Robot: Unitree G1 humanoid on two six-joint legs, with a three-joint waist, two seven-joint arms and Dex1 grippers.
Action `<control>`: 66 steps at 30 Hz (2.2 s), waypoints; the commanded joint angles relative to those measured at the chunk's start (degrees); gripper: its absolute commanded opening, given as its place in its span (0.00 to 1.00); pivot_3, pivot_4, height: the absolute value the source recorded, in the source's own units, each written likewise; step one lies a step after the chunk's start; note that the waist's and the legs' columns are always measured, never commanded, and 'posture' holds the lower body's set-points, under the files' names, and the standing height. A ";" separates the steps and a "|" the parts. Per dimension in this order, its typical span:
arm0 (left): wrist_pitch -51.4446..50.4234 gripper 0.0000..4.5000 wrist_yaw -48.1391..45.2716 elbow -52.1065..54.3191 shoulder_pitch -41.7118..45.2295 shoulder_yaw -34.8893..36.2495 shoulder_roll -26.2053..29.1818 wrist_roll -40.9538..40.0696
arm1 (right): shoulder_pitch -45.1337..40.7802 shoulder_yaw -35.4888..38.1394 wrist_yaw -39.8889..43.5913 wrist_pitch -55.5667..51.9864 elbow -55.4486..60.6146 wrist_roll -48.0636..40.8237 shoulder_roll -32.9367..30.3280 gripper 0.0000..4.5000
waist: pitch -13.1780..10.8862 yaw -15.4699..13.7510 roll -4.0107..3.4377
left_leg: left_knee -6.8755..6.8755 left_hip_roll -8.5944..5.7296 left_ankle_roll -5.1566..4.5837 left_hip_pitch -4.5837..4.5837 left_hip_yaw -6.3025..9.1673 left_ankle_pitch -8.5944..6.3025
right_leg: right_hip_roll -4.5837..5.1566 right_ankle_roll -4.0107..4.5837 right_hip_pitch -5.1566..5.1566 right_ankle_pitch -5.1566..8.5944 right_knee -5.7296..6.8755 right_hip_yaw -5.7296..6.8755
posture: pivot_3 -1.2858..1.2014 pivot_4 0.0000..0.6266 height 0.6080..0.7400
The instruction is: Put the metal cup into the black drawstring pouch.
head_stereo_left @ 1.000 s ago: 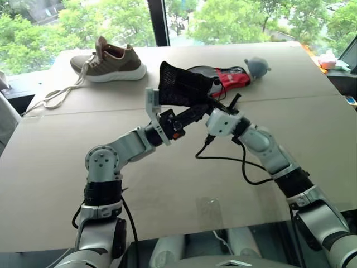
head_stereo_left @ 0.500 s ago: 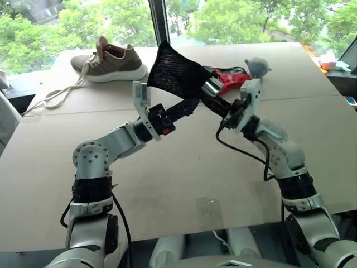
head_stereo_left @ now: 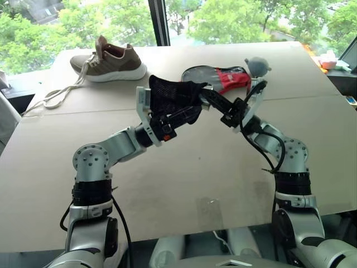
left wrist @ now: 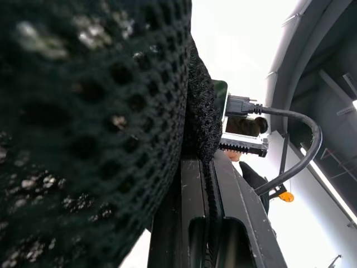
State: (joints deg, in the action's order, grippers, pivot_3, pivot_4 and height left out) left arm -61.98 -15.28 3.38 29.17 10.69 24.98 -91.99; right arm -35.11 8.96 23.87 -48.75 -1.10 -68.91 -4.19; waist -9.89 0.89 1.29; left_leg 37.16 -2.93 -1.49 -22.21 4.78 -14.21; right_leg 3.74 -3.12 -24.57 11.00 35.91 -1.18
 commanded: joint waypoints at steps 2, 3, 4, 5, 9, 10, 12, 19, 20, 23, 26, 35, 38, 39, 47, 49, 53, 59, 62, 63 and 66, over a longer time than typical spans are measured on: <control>0.46 0.00 -0.80 1.71 0.87 1.42 0.00 -1.62 | 1.06 -5.34 4.16 4.21 5.79 9.35 -2.80 0.05 | 0.00 -0.05 0.00 | 0.01 -0.01 -0.01 -0.02 -0.01 0.00 | 0.00 0.00 0.00 0.00 -0.01 0.00 | 0.52 0.24 0.97; 0.47 0.00 -0.83 1.56 1.02 1.58 -0.01 -1.91 | 1.15 -6.84 4.73 6.46 6.30 12.76 -3.35 0.05 | 0.00 -0.04 0.00 | 0.02 -0.03 0.00 -0.03 0.00 0.00 | 0.00 -0.01 0.00 0.00 -0.01 0.02 | 0.52 0.24 0.97; 0.43 0.00 -0.93 1.54 1.09 1.65 0.03 -2.02 | 1.19 -8.55 5.72 9.42 6.78 16.54 -3.88 0.05 | 0.00 -0.02 0.00 | 0.02 -0.03 0.00 -0.03 0.00 0.00 | 0.00 -0.01 0.00 0.00 -0.01 0.02 | 0.52 0.24 0.97; 0.39 0.00 -1.06 1.61 1.14 1.66 -0.10 -2.45 | 1.22 -11.45 7.25 13.54 7.29 21.87 -4.95 0.05 | 0.00 -0.01 0.00 | 0.02 -0.04 0.02 -0.03 -0.01 0.01 | 0.00 -0.01 -0.01 0.00 -0.01 0.02 | 0.52 0.24 0.97; 0.06 0.00 -1.28 2.13 1.31 1.05 -0.83 -3.53 | 1.09 -20.44 11.95 29.31 6.60 38.78 -6.58 0.05 | 0.00 0.11 0.00 | 0.03 -0.03 0.17 -0.01 -0.02 0.10 | -0.03 -0.02 -0.01 0.00 0.00 0.01 | 0.52 0.24 0.97; -0.06 0.00 -1.27 2.25 1.36 0.82 -1.01 -3.81 | 0.87 -21.91 12.79 33.25 5.68 42.11 -6.53 0.05 | 0.00 0.11 0.00 | 0.03 -0.02 0.17 -0.01 -0.02 0.10 | -0.04 -0.02 -0.02 0.00 0.00 0.01 | 0.52 0.24 0.97; -0.44 0.00 -1.30 2.80 1.36 0.19 -1.35 -4.39 | -0.05 -25.83 13.89 43.71 2.57 51.03 -7.32 0.05 | 0.00 0.09 0.01 | 0.02 -0.01 0.18 -0.01 -0.01 0.10 | -0.04 -0.02 -0.02 0.00 0.00 0.01 | 0.52 0.24 0.97; -0.52 0.00 -0.53 3.19 1.43 -0.76 -2.24 -5.42 | -6.98 -36.00 3.84 76.22 -12.89 85.08 -12.22 0.05 | 0.01 0.05 0.02 | 0.05 -0.07 0.20 0.02 -0.06 0.11 | -0.02 -0.03 -0.01 0.00 0.00 -0.02 | 0.52 0.24 0.97; -0.50 0.00 -0.42 3.21 1.39 -0.90 -2.42 -5.39 | -8.38 -37.15 1.86 78.53 -14.26 89.42 -13.01 0.05 | 0.01 0.07 0.02 | 0.05 -0.06 0.20 0.02 -0.05 0.12 | -0.03 -0.02 -0.01 0.00 0.00 -0.02 | 0.52 0.24 0.97; -0.37 0.00 -0.03 3.38 1.24 -1.08 -2.85 -5.48 | -9.71 -37.49 0.30 80.47 -16.75 92.79 -12.97 0.05 | 0.01 0.06 0.03 | 0.04 -0.04 0.21 0.01 -0.04 0.12 | -0.04 -0.01 -0.02 0.00 0.00 -0.03 | 0.52 0.24 0.97; -0.03 0.00 0.27 3.17 1.13 -0.82 -2.91 -5.00 | -8.74 -35.52 2.08 78.13 -16.72 89.07 -11.63 0.25 | 0.01 0.06 0.03 | 0.04 -0.02 0.21 0.01 -0.04 0.12 | -0.03 -0.01 -0.01 0.00 -0.01 -0.05 | 0.52 0.24 0.97; 2.52 0.00 1.50 -0.94 1.22 1.78 -2.51 -0.78 | -1.04 -30.47 16.37 68.70 -2.52 73.43 -17.14 0.65 | 0.01 -0.19 0.03 | 0.07 -0.03 0.20 -0.01 -0.01 0.11 | -0.01 -0.01 0.02 0.00 -0.02 -0.03 | 0.52 0.24 0.97; 2.26 0.00 1.16 -2.83 -0.07 1.32 -2.29 1.93 | 1.82 -28.01 19.58 62.30 3.92 69.69 -20.62 0.65 | 0.01 -0.13 0.03 | 0.07 -0.02 0.20 0.00 -0.01 0.11 | -0.01 -0.01 0.02 0.00 -0.01 -0.03 | 0.52 0.24 0.97; 2.27 0.00 1.04 -3.17 -0.41 1.34 -2.52 2.31 | 2.90 -27.03 20.41 59.59 6.58 67.99 -21.63 0.65 | 0.01 -0.13 0.03 | 0.07 -0.02 0.20 0.01 -0.01 0.11 | -0.02 -0.01 0.02 0.00 -0.01 -0.03 | 0.52 0.24 0.97; 1.06 0.00 -1.11 -4.23 -0.25 1.07 -3.53 4.64 | 9.57 -13.99 19.84 30.85 20.37 45.36 -23.72 0.65 | 0.02 -0.33 0.03 | 0.07 0.00 0.18 -0.02 -0.01 0.10 | 0.03 -0.01 0.02 0.00 -0.01 -0.03 | 0.52 0.24 0.97; 0.76 0.00 -1.67 -4.29 -0.07 1.18 -3.41 5.06 | 11.34 -11.67 20.73 28.29 20.03 43.28 -25.06 0.65 | 0.02 -0.55 0.03 | 0.08 -0.02 0.16 -0.02 -0.01 0.09 | 0.06 -0.01 0.04 0.00 -0.02 0.00 | 0.52 0.24 0.97; -0.13 0.00 -2.37 -3.10 -0.46 1.47 -2.57 4.98 | 12.31 -8.30 19.87 25.81 15.90 40.88 -24.54 0.65 | 0.01 -0.36 0.03 | 0.08 -0.03 -0.04 -0.02 -0.02 -0.02 | 0.08 -0.01 0.05 0.00 -0.02 0.01 | 0.52 0.24 0.97; -0.78 0.00 -1.41 -0.38 -1.61 3.29 -0.55 3.08 | 14.28 -19.88 22.53 43.42 3.57 60.39 -28.57 0.65 | 0.01 -0.13 0.03 | 0.06 -0.02 0.17 0.03 -0.12 0.10 | 0.04 -0.02 0.04 0.01 -0.02 0.01 | 0.52 0.24 0.97; -0.69 0.00 -0.12 -0.18 -2.02 4.33 -0.03 2.35 | 13.86 -22.11 22.12 47.12 -1.78 63.00 -26.06 0.65 | 0.01 -0.06 0.03 | 0.08 0.03 0.18 0.03 -0.18 0.11 | 0.03 -0.02 0.02 0.00 -0.01 -0.08 | 0.52 0.24 0.97; -0.68 0.00 0.20 -0.19 -2.18 4.59 0.16 2.10 | 13.32 -22.47 21.62 48.12 -3.96 63.55 -24.80 0.65 | 0.02 -0.09 0.03 | 0.09 0.02 0.18 0.03 -0.20 0.11 | 0.04 -0.02 0.02 0.00 -0.01 -0.10 | 0.52 0.24 0.97; -0.77 0.00 0.81 -0.05 -2.73 4.94 0.79 2.05 | 11.42 -22.67 20.53 49.86 -8.92 63.89 -20.80 0.65 | 0.03 -0.10 0.06 | 0.12 0.00 0.18 0.03 -0.20 0.11 | 0.05 -0.03 0.03 -0.01 -0.02 -0.10 | 0.52 0.24 0.97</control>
State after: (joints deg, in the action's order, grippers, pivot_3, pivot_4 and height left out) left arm -62.80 -14.53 1.15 26.47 13.82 25.22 -88.17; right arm -22.09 -14.02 45.21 -1.07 -8.94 -5.06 -26.30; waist -9.86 0.79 1.34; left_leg 37.30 -2.92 -1.31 -22.17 4.58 -14.10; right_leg 3.77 -3.15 -24.53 10.99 35.90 -1.28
